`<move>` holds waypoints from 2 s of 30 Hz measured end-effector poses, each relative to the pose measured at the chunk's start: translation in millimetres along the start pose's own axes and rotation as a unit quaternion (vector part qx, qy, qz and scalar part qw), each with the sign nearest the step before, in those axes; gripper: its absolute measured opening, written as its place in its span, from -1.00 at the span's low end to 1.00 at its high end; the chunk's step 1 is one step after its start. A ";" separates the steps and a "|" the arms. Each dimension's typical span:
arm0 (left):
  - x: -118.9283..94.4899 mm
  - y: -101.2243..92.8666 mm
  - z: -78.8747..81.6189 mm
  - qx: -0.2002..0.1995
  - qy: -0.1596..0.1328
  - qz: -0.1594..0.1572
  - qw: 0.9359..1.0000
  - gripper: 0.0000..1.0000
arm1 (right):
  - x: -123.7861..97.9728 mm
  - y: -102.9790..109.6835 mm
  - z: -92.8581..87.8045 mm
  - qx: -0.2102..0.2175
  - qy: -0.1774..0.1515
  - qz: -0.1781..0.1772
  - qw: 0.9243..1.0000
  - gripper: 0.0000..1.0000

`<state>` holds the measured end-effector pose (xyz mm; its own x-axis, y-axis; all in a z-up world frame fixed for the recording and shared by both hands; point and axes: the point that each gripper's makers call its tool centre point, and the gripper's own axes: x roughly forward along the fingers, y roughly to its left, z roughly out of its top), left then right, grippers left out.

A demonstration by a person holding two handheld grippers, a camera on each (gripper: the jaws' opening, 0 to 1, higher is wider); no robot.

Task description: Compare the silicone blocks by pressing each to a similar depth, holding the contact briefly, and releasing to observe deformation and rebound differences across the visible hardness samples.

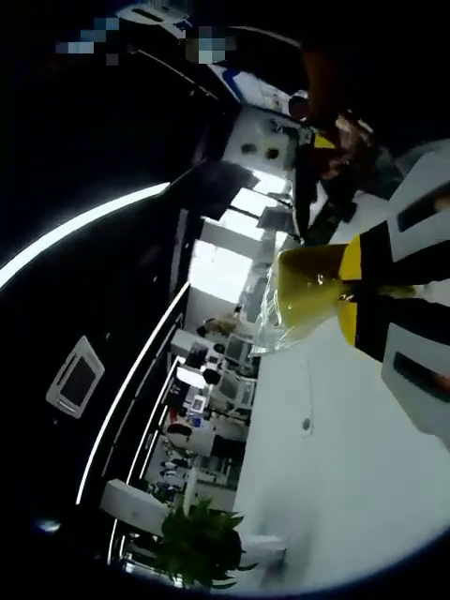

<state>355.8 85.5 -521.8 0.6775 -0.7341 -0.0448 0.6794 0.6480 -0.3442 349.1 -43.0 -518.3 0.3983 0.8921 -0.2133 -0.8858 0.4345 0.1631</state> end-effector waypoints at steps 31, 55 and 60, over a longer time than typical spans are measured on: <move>0.5 -50.5 12.8 0.012 -0.006 -0.064 0.998 -0.99 | 71.2 52.4 52.1 0.047 -0.038 0.131 0.990 -0.19; 6.2 -47.8 10.7 0.007 0.004 -0.060 0.998 -0.98 | 74.1 55.5 47.5 0.040 -0.021 0.165 0.985 -0.94; 7.1 -47.9 11.8 0.018 0.005 -0.057 0.998 -0.97 | 74.3 54.1 48.0 0.071 -0.014 0.168 0.983 -0.96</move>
<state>331.4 51.7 -494.6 0.5923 -0.8056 -0.0167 0.7618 0.5666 -0.3141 342.2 52.8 -479.1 0.0972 0.9903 -0.0988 -0.9272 0.1262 0.3527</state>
